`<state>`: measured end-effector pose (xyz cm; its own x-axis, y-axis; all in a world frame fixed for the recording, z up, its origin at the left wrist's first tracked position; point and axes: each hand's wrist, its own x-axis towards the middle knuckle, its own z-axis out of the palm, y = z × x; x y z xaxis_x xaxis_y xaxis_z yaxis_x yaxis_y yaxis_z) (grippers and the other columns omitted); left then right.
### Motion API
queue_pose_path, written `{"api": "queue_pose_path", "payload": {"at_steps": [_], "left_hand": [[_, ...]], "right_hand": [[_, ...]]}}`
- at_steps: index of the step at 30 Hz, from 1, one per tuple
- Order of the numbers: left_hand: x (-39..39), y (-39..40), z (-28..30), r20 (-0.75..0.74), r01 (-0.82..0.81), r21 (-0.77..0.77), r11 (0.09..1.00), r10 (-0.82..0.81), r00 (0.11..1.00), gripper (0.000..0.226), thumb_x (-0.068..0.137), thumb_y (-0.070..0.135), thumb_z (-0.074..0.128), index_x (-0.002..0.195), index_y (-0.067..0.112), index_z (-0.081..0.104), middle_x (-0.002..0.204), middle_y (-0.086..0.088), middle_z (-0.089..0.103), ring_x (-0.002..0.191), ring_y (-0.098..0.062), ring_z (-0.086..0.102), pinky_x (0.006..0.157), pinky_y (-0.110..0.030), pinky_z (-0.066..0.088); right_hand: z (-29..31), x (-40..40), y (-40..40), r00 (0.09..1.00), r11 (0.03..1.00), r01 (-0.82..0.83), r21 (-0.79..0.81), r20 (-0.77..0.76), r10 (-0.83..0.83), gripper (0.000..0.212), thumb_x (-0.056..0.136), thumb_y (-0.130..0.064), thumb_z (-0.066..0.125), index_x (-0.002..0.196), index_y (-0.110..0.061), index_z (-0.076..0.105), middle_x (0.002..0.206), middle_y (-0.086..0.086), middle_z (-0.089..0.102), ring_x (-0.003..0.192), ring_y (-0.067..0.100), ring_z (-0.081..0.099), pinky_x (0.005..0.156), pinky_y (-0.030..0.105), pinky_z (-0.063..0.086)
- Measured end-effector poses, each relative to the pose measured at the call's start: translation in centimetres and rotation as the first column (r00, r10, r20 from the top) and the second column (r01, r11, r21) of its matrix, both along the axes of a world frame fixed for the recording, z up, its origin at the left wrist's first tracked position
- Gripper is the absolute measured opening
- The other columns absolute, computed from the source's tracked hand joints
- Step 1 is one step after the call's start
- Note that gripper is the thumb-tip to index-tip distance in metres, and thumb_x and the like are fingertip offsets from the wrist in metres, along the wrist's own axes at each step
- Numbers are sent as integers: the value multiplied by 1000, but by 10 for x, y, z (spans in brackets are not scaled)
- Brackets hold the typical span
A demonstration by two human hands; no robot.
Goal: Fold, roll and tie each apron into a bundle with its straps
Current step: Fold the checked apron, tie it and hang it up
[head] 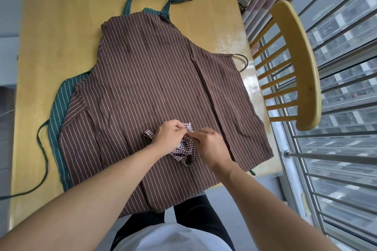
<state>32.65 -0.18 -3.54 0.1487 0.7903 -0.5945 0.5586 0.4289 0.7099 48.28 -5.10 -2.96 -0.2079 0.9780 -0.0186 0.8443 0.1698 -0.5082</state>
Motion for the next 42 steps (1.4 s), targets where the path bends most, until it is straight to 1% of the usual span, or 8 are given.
{"api": "queue_pose_path", "payload": {"at_steps": [4, 10, 18, 25, 30, 34, 37, 42], "left_hand": [[-3, 3, 1, 18, 77, -24, 997, -77, 997, 8, 100, 20, 63, 101, 16, 69, 97, 1, 77, 94, -15, 72, 78, -25, 53], [-14, 1, 1, 122, 157, -39, 987, -151, 981, 31, 86, 5, 75, 109, 20, 62, 93, 7, 75, 86, -9, 69, 91, -36, 58], [-14, -20, -3, 56, 59, 196, 979, -71, 996, 42, 83, 6, 77, 112, 31, 59, 85, 14, 71, 77, 1, 66, 74, -15, 52], [-18, -20, -7, 60, 131, 251, 959, -150, 987, 42, 86, 5, 75, 119, 25, 60, 88, 12, 69, 82, -4, 67, 81, -27, 58], [-21, -19, -8, 63, 130, 302, 944, -156, 986, 39, 84, 5, 78, 116, 24, 65, 88, 13, 69, 84, 1, 66, 81, -16, 55], [-22, -10, -4, 3, 282, 300, 911, -297, 955, 24, 87, 7, 75, 107, 21, 72, 92, 11, 65, 85, -5, 63, 85, -27, 56], [-21, -7, -3, -96, 353, 329, 876, -341, 935, 7, 89, 12, 74, 91, 19, 75, 94, 9, 63, 87, -7, 59, 89, -30, 54], [-18, -8, -4, -113, 329, 315, 890, -309, 944, 9, 91, 12, 71, 92, 20, 75, 98, 10, 60, 89, -5, 58, 86, -20, 47]], "right_hand": [[-1, -6, 2, 990, 996, -88, 12, 111, 87, 25, 74, -1, 87, 95, -14, 81, 73, -1, 72, 66, 15, 65, 61, 24, 55], [3, -3, 13, 994, 994, -90, -69, 63, 94, 11, 93, -10, 71, 99, -11, 80, 84, 4, 74, 76, 23, 67, 70, 31, 55], [3, 3, 12, 982, 960, -161, -230, 62, 179, 15, 99, -9, 54, 105, -5, 67, 98, 7, 65, 88, 21, 57, 86, 29, 45], [-1, -7, 8, 988, 888, 69, -454, -93, -124, 14, 97, -8, 55, 104, -12, 67, 100, -3, 65, 87, 9, 59, 73, 7, 40], [-4, -13, 2, 954, 844, 167, -509, -132, -269, 10, 96, -16, 58, 100, -20, 65, 95, -7, 69, 81, 7, 62, 70, 19, 48], [-5, -9, -4, 959, 854, 180, -488, -107, -264, 6, 96, -28, 61, 100, -25, 63, 100, -8, 66, 89, 10, 64, 81, 38, 58], [-4, -7, -5, 959, 882, 216, -418, -80, -273, 7, 96, -27, 67, 101, -23, 68, 100, -12, 63, 91, 6, 60, 83, 31, 56], [-4, -6, -8, 974, 932, 214, -291, -9, -227, 13, 91, -31, 74, 103, -27, 72, 95, -20, 60, 93, 3, 55, 76, 20, 47]]}}
